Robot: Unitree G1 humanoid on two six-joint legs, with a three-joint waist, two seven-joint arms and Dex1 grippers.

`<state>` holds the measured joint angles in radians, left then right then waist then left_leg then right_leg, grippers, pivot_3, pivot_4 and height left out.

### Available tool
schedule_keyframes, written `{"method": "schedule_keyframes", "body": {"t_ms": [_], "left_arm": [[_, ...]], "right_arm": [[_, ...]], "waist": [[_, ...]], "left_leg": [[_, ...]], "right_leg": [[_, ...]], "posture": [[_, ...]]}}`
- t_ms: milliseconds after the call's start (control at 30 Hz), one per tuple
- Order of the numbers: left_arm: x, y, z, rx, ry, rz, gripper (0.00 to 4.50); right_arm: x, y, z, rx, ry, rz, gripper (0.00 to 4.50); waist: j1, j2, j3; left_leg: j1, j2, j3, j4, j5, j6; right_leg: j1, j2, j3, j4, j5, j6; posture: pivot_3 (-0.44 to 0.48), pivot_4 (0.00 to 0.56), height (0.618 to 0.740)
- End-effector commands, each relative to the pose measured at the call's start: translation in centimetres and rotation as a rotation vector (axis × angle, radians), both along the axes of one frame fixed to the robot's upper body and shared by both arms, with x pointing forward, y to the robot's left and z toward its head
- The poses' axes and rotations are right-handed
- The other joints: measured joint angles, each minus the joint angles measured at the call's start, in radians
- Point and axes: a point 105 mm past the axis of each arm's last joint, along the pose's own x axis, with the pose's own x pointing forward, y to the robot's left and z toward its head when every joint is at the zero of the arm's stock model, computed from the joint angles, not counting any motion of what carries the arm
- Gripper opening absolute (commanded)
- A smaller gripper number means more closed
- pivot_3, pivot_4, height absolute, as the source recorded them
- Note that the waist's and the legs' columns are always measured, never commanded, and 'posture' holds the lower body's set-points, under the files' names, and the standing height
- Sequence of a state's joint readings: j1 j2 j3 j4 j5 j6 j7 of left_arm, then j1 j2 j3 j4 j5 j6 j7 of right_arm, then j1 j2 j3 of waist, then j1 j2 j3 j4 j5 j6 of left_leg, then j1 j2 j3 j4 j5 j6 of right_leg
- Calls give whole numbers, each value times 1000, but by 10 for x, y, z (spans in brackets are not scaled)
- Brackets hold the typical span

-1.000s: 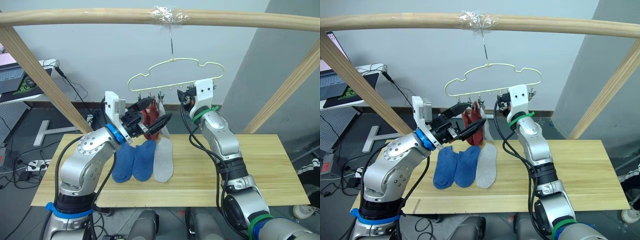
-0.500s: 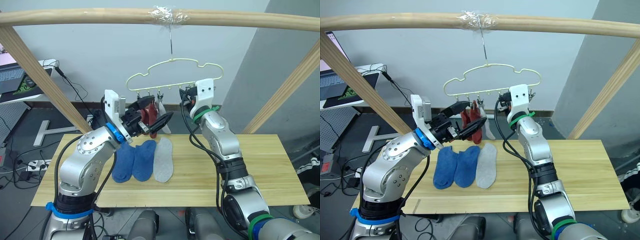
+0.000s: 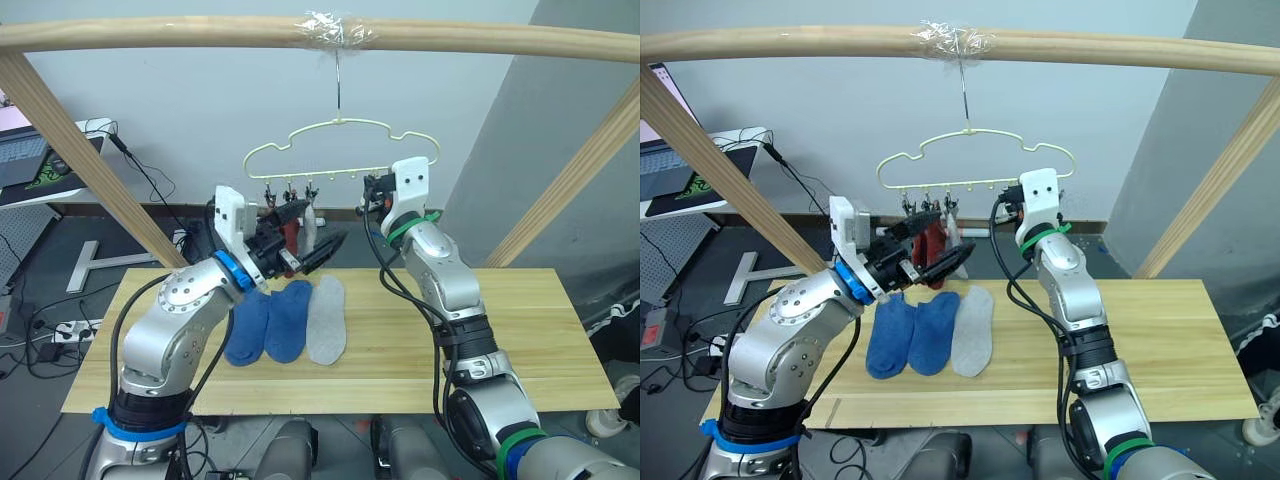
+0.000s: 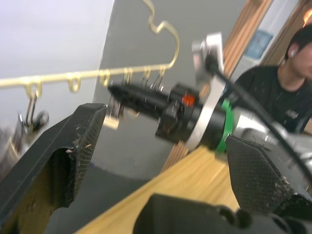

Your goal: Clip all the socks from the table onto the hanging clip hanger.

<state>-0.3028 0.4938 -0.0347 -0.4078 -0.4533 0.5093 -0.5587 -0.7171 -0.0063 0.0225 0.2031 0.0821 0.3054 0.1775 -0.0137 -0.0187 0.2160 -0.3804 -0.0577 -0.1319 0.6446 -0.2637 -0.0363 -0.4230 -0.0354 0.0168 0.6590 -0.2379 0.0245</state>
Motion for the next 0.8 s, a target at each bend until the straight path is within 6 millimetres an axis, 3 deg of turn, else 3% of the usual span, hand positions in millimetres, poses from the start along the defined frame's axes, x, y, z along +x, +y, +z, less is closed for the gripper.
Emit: {"method": "schedule_keyframes", "body": {"t_ms": [33, 200, 267, 400, 533, 800], "left_arm": [[4, 5, -24, 84, 24, 51, 4500], [12, 9, -74, 190, 107, 118, 4500], [14, 9, -81, 206, 111, 130, 4500], [25, -1, -120, 217, 228, 172, 4500], [31, -12, -138, 225, 266, 171, 4500], [38, -16, -169, 277, 345, 185, 4500]], "right_arm": [[-4, -4, 11, 5, -43, 3, 23], [-5, -5, 9, 1, -36, 4, 23], [-6, -5, 8, 1, -36, 6, 23], [-7, -4, 7, 0, -31, 7, 23], [-8, -4, 6, 0, -26, 6, 23], [-9, -5, 4, -1, -19, -2, 23]], "waist": [[-2, 0, 0], [-4, 0, 0], [-4, 0, 0], [-3, 0, 0], [-5, 0, 0], [-14, 0, 0]], "left_leg": [[0, 0, 0, 0, 0, 0], [0, 0, -1, 0, -1, 2], [0, 0, 0, 0, -1, 3], [0, 0, -1, 0, -1, 3], [0, -1, -1, 1, -1, 3], [0, -1, 0, 1, -1, 3]], "right_leg": [[0, 0, 0, 0, 0, 0], [0, 0, -1, 0, 0, 0], [0, 0, 0, 0, 0, 0], [0, 0, -1, 0, 0, 0], [0, -1, -1, 1, 0, 0], [-1, -1, -1, 2, 0, 0]], "posture": [[42, 210, 740], [38, 206, 740], [36, 204, 740], [31, 203, 740], [23, 203, 740], [13, 204, 740]]}}
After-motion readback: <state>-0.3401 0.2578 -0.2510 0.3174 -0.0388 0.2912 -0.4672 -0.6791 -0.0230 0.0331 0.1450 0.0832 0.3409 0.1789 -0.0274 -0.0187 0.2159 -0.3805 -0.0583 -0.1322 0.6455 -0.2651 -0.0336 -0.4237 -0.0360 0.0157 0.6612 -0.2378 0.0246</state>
